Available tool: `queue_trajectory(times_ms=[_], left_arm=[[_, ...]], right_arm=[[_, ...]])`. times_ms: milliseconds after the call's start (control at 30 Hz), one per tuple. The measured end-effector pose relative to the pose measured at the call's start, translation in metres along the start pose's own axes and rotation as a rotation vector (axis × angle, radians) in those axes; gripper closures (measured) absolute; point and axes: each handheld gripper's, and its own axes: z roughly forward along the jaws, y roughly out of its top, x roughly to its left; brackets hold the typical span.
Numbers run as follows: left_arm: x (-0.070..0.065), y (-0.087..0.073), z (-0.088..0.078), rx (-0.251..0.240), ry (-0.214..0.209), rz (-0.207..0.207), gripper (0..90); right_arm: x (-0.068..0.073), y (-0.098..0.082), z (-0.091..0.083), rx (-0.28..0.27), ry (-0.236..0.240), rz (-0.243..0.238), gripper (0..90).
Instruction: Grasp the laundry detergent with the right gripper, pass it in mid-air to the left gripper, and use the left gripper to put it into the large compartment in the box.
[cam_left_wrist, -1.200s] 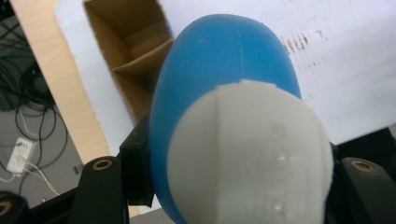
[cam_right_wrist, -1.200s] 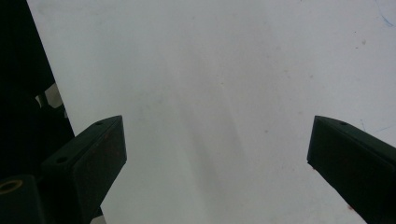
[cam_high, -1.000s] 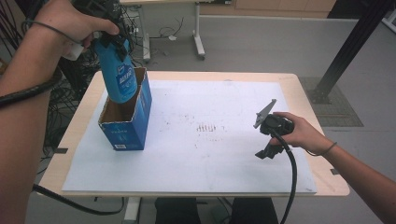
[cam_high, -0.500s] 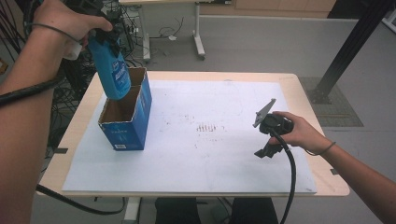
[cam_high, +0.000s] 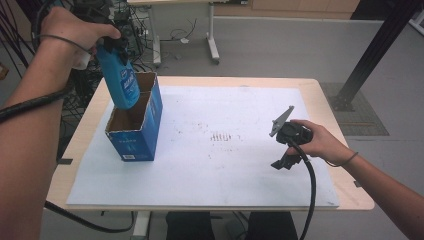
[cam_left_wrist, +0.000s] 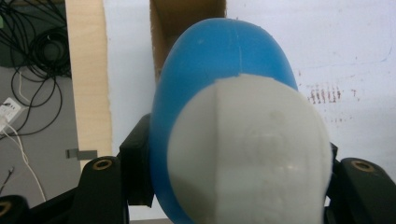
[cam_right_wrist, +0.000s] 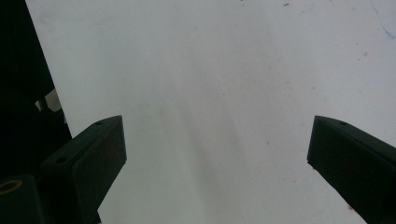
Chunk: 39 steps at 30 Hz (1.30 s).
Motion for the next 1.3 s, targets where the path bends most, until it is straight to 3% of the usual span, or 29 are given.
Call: queue_trajectory(times_ms=[433, 833, 1100, 1300], left_arm=[[0.001, -0.002, 0.035, 0.036, 0.004, -0.004, 38.0], [0.008, -0.008, 0.078, 0.088, -0.008, -0.030, 38.0], [0.014, -0.011, 0.097, 0.111, -0.025, -0.041, 38.0], [0.016, -0.013, 0.108, 0.123, -0.011, -0.036, 38.0]], right_arm=[[0.001, -0.002, 0.001, 0.003, 0.004, 0.003, 4.6], [0.001, -0.004, 0.002, -0.003, 0.007, 0.012, 4.5], [0.001, -0.005, 0.004, -0.003, 0.010, 0.011, 4.6], [0.002, -0.005, 0.003, -0.005, 0.004, 0.014, 4.5]])
